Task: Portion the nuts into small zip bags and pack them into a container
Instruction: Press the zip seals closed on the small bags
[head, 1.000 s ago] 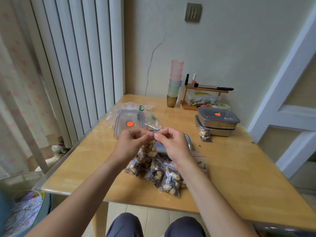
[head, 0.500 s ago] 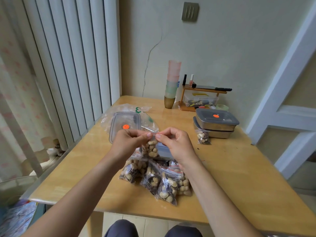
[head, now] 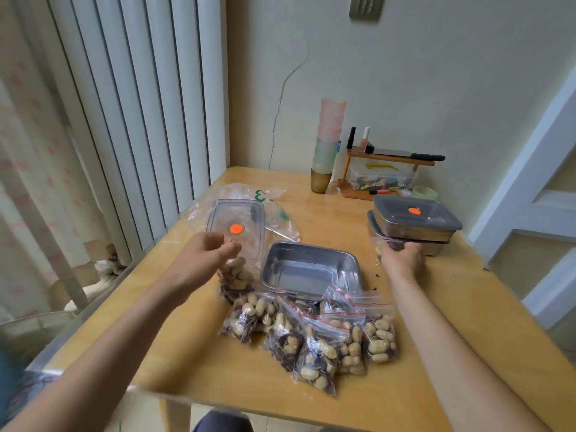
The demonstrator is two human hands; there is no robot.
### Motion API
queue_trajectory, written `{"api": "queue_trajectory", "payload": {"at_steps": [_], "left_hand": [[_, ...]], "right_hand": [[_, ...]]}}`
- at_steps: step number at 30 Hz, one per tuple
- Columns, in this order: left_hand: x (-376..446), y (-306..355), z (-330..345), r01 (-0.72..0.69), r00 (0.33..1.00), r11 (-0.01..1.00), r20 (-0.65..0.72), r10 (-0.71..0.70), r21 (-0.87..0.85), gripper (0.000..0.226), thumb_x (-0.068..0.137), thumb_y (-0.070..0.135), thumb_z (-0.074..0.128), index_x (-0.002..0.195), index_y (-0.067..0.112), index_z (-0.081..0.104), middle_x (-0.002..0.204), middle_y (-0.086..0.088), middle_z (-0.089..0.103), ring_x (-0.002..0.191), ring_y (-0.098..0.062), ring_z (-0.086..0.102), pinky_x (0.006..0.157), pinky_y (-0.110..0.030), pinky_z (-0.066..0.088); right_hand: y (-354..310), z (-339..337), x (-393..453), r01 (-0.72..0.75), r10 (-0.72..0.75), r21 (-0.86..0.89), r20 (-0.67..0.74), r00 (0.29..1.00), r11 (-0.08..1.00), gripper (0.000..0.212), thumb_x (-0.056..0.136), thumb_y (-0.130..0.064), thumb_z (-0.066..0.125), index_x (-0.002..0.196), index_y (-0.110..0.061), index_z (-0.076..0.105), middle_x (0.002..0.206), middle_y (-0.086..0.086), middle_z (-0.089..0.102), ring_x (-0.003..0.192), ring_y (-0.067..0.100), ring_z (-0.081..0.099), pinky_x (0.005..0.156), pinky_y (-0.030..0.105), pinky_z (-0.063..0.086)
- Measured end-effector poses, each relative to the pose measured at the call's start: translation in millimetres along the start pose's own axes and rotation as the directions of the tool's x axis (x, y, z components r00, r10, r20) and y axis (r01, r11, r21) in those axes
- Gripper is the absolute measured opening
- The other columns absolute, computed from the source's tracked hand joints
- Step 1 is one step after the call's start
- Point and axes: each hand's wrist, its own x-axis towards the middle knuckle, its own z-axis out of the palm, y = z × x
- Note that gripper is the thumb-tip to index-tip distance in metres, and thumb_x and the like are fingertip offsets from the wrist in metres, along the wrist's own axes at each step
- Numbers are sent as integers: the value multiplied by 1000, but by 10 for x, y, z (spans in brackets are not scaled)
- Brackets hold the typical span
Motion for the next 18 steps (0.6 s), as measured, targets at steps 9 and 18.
{"api": "queue_trajectory", "payload": {"at_steps": [9, 18], "left_hand": [[35, -245, -332, 43, 999, 999, 33, -43, -21, 28, 100, 20, 42, 75, 10, 50, 75, -11, 53, 72, -24, 56, 64, -31, 41], [49, -392, -221, -78, 994, 961, 94, 54, 266, 13, 78, 30, 54, 83, 20, 60, 79, 3, 65, 77, -21, 61, 77, -44, 52]], "right_hand": [[-34, 42, -72, -40, 45, -123, 37, 998, 992, 39, 61, -23, 78, 95, -7, 68, 86, 15, 74, 83, 34, 72, 77, 40, 61], [-522, -235, -738, 99, -170, 200, 380, 909, 975, 34, 82, -4, 79, 111, -13, 63, 90, 0, 67, 79, 18, 64, 67, 23, 51]]}}
